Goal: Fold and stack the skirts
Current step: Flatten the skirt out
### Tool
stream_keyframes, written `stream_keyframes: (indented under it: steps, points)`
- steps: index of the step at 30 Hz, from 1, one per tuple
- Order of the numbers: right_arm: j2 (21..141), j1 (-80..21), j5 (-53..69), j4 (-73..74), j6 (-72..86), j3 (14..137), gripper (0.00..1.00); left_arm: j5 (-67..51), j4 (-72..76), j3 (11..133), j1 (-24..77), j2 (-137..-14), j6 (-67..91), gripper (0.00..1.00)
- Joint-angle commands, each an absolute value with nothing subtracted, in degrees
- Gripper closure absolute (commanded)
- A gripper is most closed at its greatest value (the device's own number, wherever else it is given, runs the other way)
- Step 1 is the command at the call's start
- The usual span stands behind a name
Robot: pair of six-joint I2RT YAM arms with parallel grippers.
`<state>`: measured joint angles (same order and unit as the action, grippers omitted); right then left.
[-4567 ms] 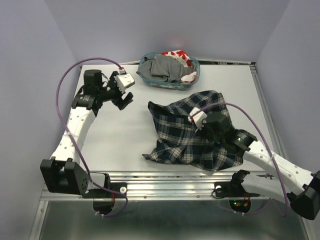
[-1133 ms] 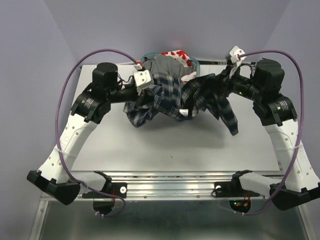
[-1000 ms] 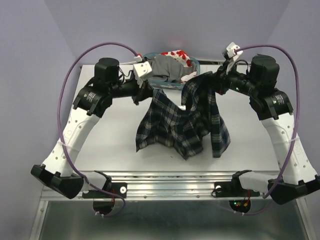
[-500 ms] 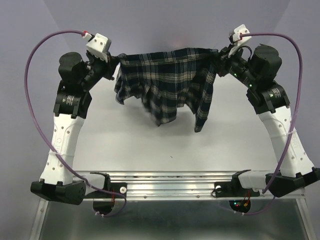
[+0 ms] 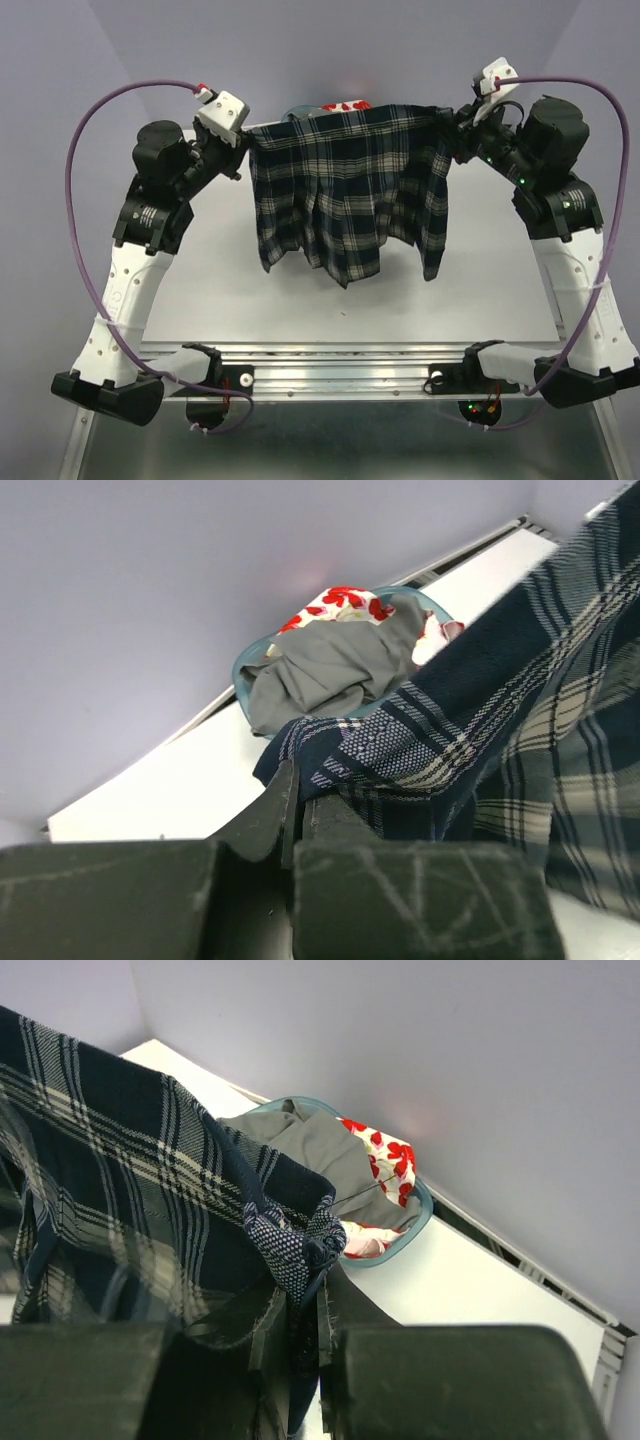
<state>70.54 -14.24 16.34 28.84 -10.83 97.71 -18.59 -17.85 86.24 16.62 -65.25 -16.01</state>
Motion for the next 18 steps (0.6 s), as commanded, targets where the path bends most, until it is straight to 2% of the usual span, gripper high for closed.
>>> stream_keyframes:
  steps: [1, 6, 11, 15, 18]
  points:
    - [62.9, -14.1, 13.9, 30.4, -19.7, 95.8, 0.99, -19.5, -15.7, 85.2, 16.1, -57.7, -22.6, 1.0]
    - [55.1, -14.1, 21.4, 36.2, -22.9, 90.4, 0.99, -20.2, -18.1, 78.4, 16.1, -49.8, -27.6, 1.0]
    - [50.3, -14.1, 31.3, 46.3, -25.6, 88.3, 0.99, -25.8, -24.7, 71.8, 16.1, -39.8, -33.4, 1.0]
    - [44.5, -14.1, 38.6, 55.2, -30.5, 84.8, 0.99, -28.2, -31.6, 70.1, 16.1, -32.6, -36.6, 1.0]
    - [37.3, -14.1, 43.0, 55.4, -29.5, 82.2, 0.99, -29.7, -35.9, 70.3, 16.1, -27.4, -38.0, 1.0]
